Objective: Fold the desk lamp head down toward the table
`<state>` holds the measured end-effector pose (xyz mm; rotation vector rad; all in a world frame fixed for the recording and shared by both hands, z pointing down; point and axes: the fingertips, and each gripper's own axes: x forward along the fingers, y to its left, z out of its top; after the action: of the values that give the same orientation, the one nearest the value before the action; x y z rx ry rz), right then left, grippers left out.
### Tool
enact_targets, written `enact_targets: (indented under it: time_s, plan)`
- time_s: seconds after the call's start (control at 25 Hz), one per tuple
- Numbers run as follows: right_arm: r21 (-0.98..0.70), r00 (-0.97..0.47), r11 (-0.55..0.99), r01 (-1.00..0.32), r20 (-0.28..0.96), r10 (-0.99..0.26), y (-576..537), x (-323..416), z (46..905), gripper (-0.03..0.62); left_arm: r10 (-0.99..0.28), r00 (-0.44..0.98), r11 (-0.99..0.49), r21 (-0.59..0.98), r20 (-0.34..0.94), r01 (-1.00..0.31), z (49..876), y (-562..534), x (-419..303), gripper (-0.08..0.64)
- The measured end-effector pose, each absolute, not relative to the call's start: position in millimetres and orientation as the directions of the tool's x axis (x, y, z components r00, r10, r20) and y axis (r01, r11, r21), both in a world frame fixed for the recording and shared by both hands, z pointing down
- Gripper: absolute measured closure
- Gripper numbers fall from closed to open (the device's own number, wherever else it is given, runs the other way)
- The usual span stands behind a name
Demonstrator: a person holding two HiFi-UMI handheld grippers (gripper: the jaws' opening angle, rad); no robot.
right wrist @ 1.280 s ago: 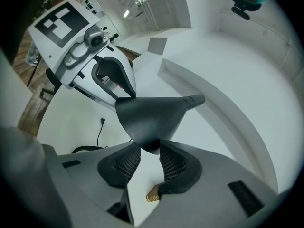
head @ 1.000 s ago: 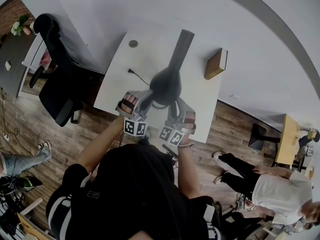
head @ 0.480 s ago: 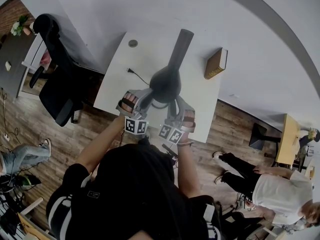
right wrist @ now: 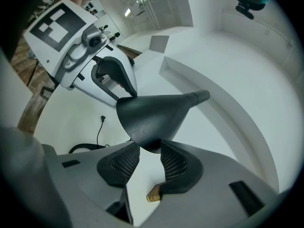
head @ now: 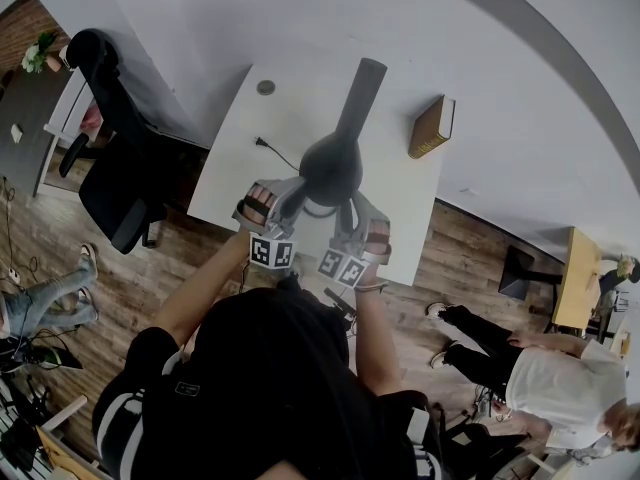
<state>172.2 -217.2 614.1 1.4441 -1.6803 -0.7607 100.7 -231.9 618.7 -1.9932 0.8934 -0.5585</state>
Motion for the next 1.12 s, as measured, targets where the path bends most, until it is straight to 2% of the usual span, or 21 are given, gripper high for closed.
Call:
enact_targets:
  time_s: [0.52,0.72,0.96,1.12]
  plan:
    - [0.808,-0.059,0.226,-0.544,0.232,-0.971,-211,166,616,0.417,-0.772,0.629,-0.412,-0.825,0.090,-0.387,619,-228,94,0.407]
    - [0.760,-0.084,0.251,-0.599,0.252,-0.964,-196,157,610,0.402,-0.765,0.634,-0.461,-0.787,0.118,-0.410,616,-217,83,0.407]
    - [0.667,-0.125,0.276,-0.692,0.266,-0.956,-172,147,593,0.422,-0.754,0.639,-0.559,-0.658,0.151,-0.505,605,-199,66,0.442]
    - [0.439,-0.162,0.261,-0.860,0.250,-0.955,-164,144,570,0.471,-0.754,0.647,-0.611,-0.484,0.115,-0.626,575,-190,57,0.503]
